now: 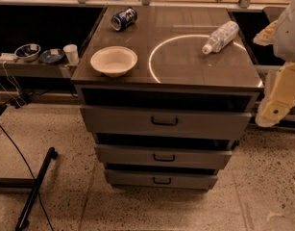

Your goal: Open top drawer

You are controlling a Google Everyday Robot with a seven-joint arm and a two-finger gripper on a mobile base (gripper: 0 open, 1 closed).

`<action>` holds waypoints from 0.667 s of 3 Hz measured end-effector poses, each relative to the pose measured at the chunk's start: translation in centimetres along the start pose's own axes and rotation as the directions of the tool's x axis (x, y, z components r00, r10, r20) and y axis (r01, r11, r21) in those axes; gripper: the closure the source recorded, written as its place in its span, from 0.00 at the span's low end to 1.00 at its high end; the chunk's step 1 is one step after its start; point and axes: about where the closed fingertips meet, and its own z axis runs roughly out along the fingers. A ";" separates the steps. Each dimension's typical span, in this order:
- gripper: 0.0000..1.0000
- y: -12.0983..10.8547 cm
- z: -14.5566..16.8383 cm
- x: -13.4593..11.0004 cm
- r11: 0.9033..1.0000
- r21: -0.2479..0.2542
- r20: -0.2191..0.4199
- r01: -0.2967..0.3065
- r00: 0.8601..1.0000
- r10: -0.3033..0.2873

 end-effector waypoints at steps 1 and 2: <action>0.00 0.6 0.2 -0.3 0.999 0.030 -0.001 0.025 1.000 -0.025; 0.00 2.2 1.9 -0.7 0.994 0.043 -0.009 0.102 0.995 -0.102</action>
Offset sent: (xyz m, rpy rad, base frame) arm -0.0247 0.0259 -0.0537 -0.0844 -0.0629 0.1700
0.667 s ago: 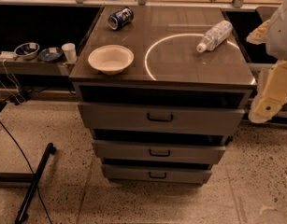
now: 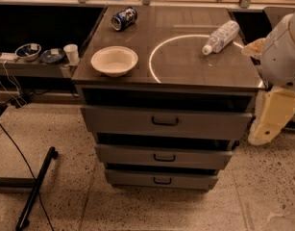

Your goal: Open top drawer

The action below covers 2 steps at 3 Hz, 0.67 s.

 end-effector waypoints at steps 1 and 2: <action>0.00 0.2 0.5 0.1 1.000 -0.006 -0.003 0.004 1.000 -0.004; 0.00 -0.4 4.0 -0.1 1.000 -0.025 0.027 0.011 1.000 -0.010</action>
Offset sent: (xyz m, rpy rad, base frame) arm 0.0476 0.0130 -0.0891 0.0754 0.0475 0.0534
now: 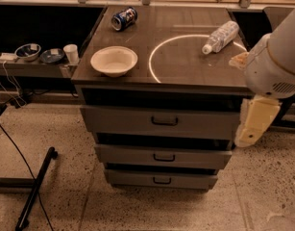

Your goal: Open top drawer

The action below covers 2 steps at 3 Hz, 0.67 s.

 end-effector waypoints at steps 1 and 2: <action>0.00 -0.5 6.0 -0.1 1.000 -0.022 0.024 0.000 1.000 0.001; 0.00 -0.8 11.4 -0.2 0.999 -0.037 0.039 0.007 0.999 -0.005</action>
Offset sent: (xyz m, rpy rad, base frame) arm 0.0672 0.0264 -0.1632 0.0580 0.0417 0.0350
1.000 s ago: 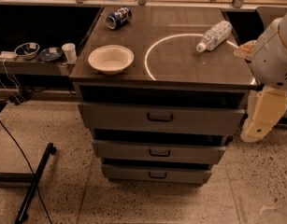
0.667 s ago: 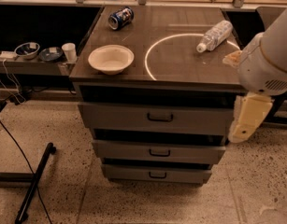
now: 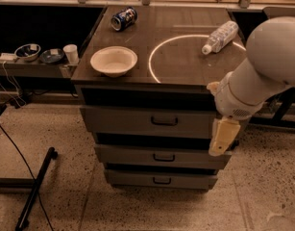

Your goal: Open top drawer

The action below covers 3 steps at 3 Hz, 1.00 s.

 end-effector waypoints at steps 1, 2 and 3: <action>0.00 -0.3 4.0 0.3 1.000 -0.012 0.002 0.018 1.000 -0.018; 0.00 -0.8 7.5 0.3 0.999 -0.027 0.006 0.044 0.999 -0.044; 0.00 -1.5 10.2 0.6 0.998 -0.038 0.011 0.057 0.998 -0.057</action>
Offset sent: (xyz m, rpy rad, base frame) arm 0.0466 0.0170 -0.1118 -0.0038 0.0325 0.0848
